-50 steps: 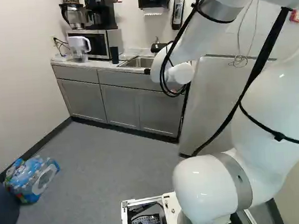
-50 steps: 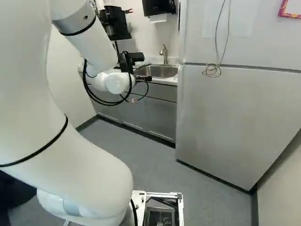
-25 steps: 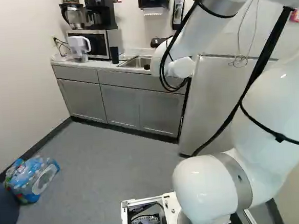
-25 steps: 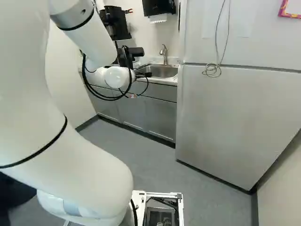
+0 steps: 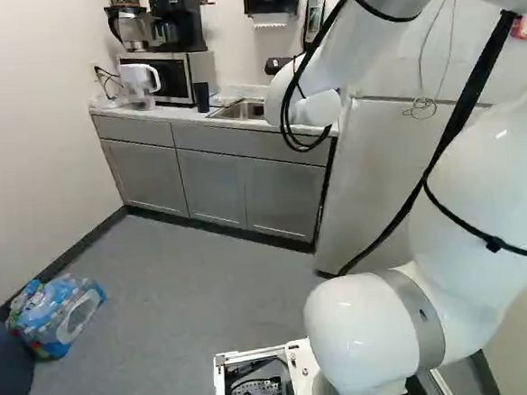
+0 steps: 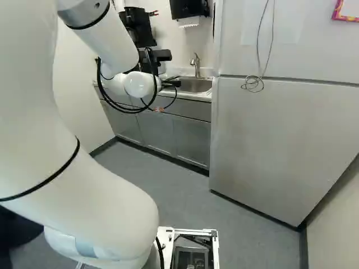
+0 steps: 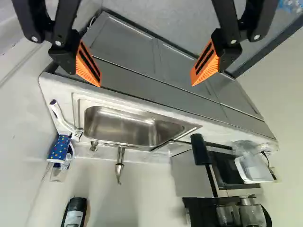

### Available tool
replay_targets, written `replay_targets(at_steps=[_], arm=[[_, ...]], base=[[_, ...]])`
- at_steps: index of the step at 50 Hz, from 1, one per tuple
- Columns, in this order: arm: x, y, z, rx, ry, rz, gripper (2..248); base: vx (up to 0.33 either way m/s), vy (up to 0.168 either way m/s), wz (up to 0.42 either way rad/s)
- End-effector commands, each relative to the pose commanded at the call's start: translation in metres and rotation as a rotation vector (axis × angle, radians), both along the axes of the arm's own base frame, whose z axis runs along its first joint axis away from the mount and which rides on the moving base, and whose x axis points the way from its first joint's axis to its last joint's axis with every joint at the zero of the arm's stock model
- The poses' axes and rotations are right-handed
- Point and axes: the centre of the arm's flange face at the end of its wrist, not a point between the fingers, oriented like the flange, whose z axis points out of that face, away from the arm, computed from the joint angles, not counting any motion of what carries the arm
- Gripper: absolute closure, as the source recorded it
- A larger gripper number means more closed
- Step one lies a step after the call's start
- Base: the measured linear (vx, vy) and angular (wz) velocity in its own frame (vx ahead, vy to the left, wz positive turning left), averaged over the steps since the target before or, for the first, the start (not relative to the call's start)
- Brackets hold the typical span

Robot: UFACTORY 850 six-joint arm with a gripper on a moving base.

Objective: Rinse the cup and place it in the tray

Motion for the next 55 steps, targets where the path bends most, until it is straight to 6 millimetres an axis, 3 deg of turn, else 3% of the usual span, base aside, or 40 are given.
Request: replay_targets(at_steps=[55], arm=[[0.023, 0.000, 0.052, 0.000, -0.024, 0.000, 3]], base=[[0.000, 0.000, 0.000]])
